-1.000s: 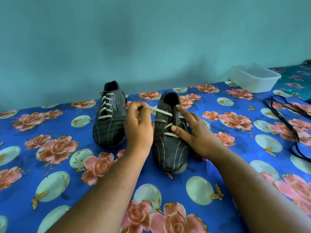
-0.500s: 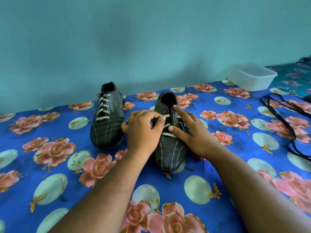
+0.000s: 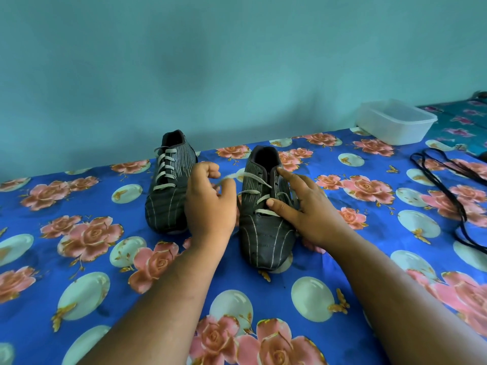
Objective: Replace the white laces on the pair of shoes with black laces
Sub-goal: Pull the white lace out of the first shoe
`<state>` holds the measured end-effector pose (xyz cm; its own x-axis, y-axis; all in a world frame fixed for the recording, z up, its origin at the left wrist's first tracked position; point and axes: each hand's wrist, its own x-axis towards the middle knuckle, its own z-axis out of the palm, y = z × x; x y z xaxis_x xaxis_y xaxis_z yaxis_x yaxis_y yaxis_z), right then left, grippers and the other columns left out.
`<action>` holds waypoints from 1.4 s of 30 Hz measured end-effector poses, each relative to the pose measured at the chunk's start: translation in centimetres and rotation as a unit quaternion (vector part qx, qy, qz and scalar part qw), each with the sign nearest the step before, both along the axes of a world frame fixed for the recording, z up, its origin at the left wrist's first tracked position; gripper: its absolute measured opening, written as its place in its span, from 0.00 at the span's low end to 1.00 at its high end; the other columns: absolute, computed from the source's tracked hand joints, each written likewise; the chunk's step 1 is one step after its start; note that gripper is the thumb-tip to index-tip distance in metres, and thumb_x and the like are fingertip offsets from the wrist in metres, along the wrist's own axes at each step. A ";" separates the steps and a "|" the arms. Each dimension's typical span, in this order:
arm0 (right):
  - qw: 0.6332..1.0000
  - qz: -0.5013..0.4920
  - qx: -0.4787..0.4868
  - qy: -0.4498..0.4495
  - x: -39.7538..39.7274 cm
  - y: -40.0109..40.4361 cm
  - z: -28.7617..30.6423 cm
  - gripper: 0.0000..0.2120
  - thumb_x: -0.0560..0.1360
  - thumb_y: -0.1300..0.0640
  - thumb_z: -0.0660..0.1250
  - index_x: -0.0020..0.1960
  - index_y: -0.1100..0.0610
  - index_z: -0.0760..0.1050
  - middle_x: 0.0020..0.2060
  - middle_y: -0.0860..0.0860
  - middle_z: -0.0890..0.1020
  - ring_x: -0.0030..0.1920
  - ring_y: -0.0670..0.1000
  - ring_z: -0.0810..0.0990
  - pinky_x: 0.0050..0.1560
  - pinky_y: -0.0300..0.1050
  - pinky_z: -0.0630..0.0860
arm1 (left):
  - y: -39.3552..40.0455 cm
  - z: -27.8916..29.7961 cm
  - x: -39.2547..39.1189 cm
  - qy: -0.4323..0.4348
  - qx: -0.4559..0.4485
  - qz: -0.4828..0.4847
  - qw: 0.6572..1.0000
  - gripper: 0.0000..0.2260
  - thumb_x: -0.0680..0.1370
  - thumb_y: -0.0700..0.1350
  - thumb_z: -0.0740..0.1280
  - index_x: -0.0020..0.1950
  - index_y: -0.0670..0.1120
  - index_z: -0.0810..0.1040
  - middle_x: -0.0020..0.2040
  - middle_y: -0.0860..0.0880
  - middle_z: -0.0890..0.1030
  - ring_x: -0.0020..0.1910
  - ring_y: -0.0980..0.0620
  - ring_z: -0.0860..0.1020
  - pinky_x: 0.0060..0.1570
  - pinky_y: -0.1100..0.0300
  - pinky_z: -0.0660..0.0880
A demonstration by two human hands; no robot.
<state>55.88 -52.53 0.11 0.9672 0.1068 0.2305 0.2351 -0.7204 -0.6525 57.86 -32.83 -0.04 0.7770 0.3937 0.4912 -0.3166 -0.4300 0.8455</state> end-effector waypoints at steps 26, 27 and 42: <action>0.977 -0.095 -0.079 -0.176 0.3 0.1 0.2 0.07 0.75 0.41 0.72 0.49 0.42 0.85 0.41 0.41 0.78 0.49 0.51 0.73 0.52 0.53 0.68 | -2.2 -1.0 -0.4 0.177 0.177 -0.169 0.953 0.29 0.78 0.59 0.57 0.80 0.57 0.64 0.80 0.53 0.64 0.80 0.53 0.59 0.78 0.45 0.55; 0.976 -0.095 -0.081 -0.178 0.3 0.3 0.3 0.07 0.76 0.41 0.72 0.48 0.42 0.85 0.39 0.41 0.77 0.48 0.51 0.73 0.51 0.52 0.67 | -2.2 -1.0 -0.3 0.179 0.178 -0.168 0.953 0.31 0.76 0.60 0.56 0.80 0.57 0.64 0.80 0.53 0.65 0.80 0.53 0.59 0.78 0.45 0.55; 0.963 -0.025 0.252 0.094 -1.1 1.2 2.2 0.15 0.77 0.48 0.73 0.47 0.61 0.79 0.29 0.56 0.73 0.21 0.45 0.67 0.20 0.37 0.64 | -2.3 -0.2 -1.0 0.206 0.201 -0.146 0.946 0.33 0.74 0.61 0.52 0.80 0.59 0.63 0.80 0.56 0.65 0.79 0.55 0.59 0.78 0.42 0.52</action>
<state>54.74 -51.35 2.31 0.9980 -0.0198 0.0604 0.0514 -0.3077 -0.9501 56.83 -35.16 -0.23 0.9820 -0.0223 0.1875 -0.1511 -0.6880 0.7098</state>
